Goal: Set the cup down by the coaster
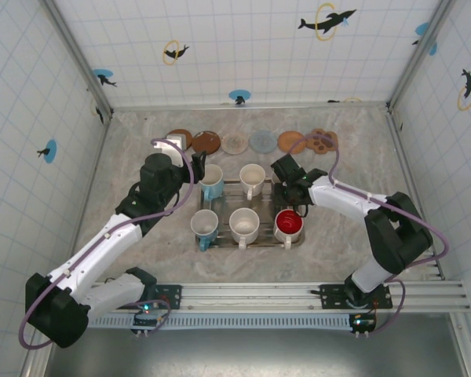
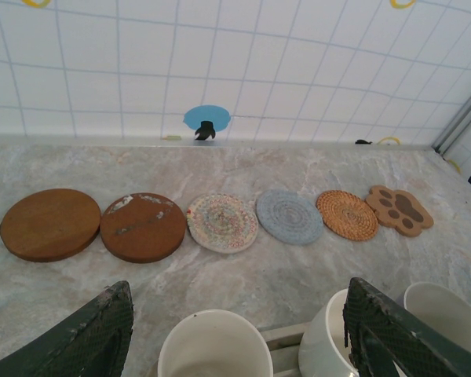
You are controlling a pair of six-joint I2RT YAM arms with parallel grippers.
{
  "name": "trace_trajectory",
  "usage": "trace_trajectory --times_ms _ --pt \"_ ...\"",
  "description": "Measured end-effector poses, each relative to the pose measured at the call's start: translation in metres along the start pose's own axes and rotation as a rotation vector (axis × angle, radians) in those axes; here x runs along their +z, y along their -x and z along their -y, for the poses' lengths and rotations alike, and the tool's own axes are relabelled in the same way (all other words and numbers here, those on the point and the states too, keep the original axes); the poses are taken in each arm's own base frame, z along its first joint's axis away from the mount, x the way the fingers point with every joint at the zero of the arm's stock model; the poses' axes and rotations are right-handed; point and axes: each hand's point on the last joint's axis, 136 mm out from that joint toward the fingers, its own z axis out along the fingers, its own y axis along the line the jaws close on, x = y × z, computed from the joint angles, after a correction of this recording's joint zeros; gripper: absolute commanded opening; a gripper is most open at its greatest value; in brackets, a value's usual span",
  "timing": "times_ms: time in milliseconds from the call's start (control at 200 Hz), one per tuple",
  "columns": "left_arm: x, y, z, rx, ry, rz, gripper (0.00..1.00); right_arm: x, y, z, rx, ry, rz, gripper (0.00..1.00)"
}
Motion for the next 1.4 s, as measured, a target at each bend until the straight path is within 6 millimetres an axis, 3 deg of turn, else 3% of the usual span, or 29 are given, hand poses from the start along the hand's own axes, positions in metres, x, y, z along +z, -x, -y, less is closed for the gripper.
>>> trace_trajectory --times_ms 255,611,786,1222,1402 --pt "0.0 0.0 0.0 0.0 0.0 0.0 0.71 -0.002 0.001 0.0 -0.025 0.0 0.004 0.0" --pt "0.0 0.001 0.0 0.0 0.003 0.004 0.7 -0.023 0.018 -0.005 -0.041 0.037 0.078 0.0" --pt "0.0 0.002 0.0 -0.001 0.001 0.009 0.7 -0.025 0.026 0.004 -0.027 0.031 0.09 0.0" --pt "0.002 0.002 0.001 -0.003 -0.007 0.025 0.7 -0.054 0.1 0.032 0.049 0.035 0.224 0.0" --pt "0.005 -0.001 0.0 -0.002 -0.005 0.016 0.7 -0.054 0.123 0.046 0.087 0.041 0.236 0.0"
